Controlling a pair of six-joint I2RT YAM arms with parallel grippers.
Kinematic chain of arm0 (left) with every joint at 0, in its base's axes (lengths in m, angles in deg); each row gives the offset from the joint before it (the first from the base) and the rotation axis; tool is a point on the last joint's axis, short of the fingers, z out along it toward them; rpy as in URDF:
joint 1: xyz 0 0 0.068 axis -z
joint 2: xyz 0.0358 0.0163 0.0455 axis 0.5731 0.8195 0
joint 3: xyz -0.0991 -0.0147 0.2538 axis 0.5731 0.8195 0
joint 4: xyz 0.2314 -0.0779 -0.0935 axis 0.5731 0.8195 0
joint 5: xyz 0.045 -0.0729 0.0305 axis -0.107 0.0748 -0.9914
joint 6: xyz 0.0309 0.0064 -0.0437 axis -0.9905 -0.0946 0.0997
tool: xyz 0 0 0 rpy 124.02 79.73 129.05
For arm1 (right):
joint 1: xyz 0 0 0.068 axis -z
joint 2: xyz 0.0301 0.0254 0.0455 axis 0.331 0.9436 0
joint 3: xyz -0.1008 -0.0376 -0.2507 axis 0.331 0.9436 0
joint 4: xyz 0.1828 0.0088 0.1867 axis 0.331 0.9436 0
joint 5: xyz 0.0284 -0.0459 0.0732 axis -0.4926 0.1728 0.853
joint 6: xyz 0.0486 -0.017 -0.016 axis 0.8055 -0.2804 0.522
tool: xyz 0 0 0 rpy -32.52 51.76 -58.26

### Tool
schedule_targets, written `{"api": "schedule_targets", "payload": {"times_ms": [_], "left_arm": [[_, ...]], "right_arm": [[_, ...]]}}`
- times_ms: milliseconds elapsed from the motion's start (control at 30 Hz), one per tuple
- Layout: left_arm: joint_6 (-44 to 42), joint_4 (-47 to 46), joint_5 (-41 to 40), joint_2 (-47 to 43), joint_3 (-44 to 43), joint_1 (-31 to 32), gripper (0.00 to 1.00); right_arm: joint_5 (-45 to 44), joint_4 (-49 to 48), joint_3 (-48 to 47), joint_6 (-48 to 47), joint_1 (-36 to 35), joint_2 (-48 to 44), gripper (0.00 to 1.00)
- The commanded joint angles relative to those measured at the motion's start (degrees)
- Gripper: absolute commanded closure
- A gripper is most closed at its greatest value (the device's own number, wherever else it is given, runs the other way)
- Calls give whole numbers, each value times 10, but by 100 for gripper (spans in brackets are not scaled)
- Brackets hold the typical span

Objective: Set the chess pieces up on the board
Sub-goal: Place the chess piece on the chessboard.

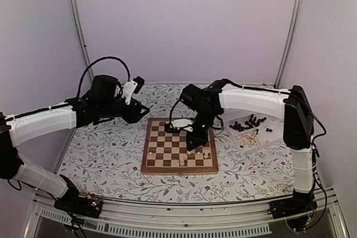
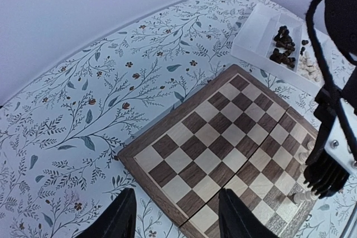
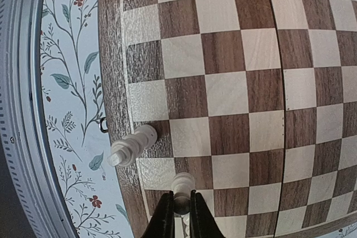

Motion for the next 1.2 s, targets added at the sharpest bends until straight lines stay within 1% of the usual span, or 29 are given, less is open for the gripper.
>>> {"api": "schedule_targets", "payload": {"times_ms": [0,433,733,933,1167], "left_arm": [[-6,4,-9,-15,-12,-8,48],[-5,3,-3,-17,-12,-11,48],[-4,4,1,-15,-12,-11,48],[-5,4,2,-14,-13,-11,48],[-4,4,4,-11,-13,-11,47]], "right_arm": [[3,6,-13,-1,-6,20,91],[-29,-6,-8,9,-12,44,89],[-28,-3,-3,8,-13,43,83],[-14,1,-4,7,-12,42,80],[-25,6,-7,5,-13,25,78]]}}
